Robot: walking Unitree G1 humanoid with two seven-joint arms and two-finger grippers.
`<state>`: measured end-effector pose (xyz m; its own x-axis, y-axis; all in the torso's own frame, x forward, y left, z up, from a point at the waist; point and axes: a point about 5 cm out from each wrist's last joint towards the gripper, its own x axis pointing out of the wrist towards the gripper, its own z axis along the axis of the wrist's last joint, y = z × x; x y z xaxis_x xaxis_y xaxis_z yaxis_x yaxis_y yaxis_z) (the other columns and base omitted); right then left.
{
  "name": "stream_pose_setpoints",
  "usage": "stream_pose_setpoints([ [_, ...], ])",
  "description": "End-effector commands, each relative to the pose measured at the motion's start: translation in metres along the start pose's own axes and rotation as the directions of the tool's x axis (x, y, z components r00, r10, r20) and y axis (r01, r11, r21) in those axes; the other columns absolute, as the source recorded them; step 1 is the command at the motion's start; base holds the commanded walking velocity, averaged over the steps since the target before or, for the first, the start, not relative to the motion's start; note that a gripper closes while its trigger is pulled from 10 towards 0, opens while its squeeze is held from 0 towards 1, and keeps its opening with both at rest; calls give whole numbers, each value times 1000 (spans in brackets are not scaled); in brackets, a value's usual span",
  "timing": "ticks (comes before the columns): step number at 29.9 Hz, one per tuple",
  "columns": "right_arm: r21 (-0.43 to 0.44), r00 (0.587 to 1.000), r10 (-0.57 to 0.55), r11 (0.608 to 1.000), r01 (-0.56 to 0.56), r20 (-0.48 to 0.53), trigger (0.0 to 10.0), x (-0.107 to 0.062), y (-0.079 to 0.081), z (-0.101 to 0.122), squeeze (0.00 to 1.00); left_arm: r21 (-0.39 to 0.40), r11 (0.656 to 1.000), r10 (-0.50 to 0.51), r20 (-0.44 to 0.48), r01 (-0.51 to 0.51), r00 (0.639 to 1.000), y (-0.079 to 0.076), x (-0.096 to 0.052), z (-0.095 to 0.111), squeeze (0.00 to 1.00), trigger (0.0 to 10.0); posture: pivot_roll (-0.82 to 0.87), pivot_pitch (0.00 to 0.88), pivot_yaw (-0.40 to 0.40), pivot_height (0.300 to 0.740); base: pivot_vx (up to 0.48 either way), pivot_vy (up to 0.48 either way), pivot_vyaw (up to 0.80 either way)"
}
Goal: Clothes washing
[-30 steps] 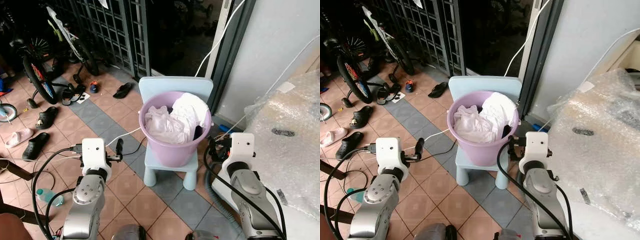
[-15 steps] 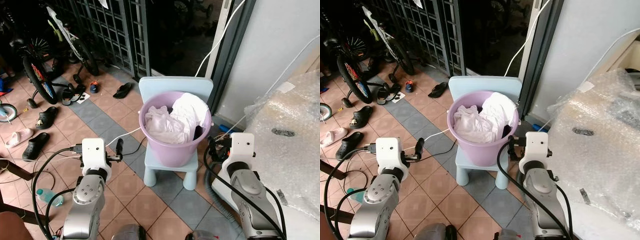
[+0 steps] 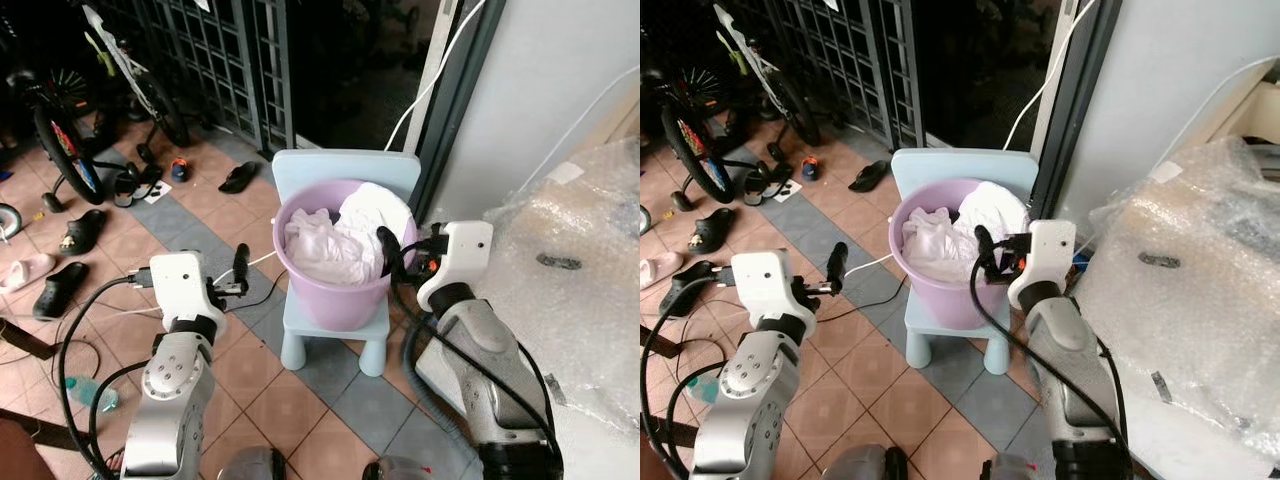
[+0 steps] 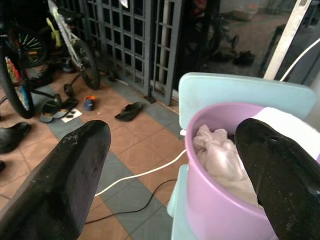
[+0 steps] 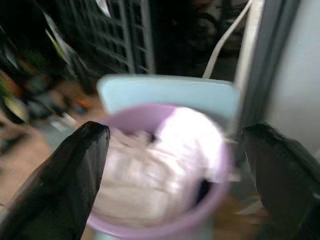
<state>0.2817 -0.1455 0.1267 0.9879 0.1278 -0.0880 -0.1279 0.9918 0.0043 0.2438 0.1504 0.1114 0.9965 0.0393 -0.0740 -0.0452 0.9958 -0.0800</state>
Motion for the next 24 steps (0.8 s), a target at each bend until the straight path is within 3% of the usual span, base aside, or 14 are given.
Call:
stream_pose_setpoints([
  [1,-8,1000,-28,1000,28,7,10000,0,0,-4,0,27,999,21,1,-21,1000,5,-1,1,0,10000,-19,84,35,740,0,0,0],
  [4,-104,999,-35,994,33,-10,10000,-1,-3,-7,0,51,998,28,-14,-28,999,7,0,-1,0,10000,-22,84,36,740,0,0,0],
  [5,-93,1000,-12,996,11,-12,10000,-2,-3,-8,0,56,998,33,-17,-32,999,7,1,-2,0,10000,-24,85,37,740,0,0,0],
  [6,-9,1000,-20,1000,20,8,10000,-6,-8,-8,0,33,999,2,-7,-2,1000,6,1,-1,0,10000,-25,83,39,740,0,0,0],
  [8,-62,999,-52,997,51,-12,10000,-7,-15,-12,0,21,1000,-2,-9,3,1000,7,1,-1,0,10000,-29,81,43,740,0,0,0],
  [16,-137,991,-112,985,101,-72,10000,-3,-10,-22,0,32,999,-6,-4,6,1000,7,3,0,0,10000,-29,80,44,740,364,0,0],
  [19,-154,993,10,988,-28,-115,10000,-5,-2,-25,0,32,999,-7,-4,7,1000,7,3,0,0,10000,-23,80,39,740,400,0,0],
  [24,-142,994,-2,990,-14,-113,10000,-6,-4,-26,0,33,999,-5,-7,6,1000,6,2,-1,0,10000,-20,83,36,740,400,0,705],
])
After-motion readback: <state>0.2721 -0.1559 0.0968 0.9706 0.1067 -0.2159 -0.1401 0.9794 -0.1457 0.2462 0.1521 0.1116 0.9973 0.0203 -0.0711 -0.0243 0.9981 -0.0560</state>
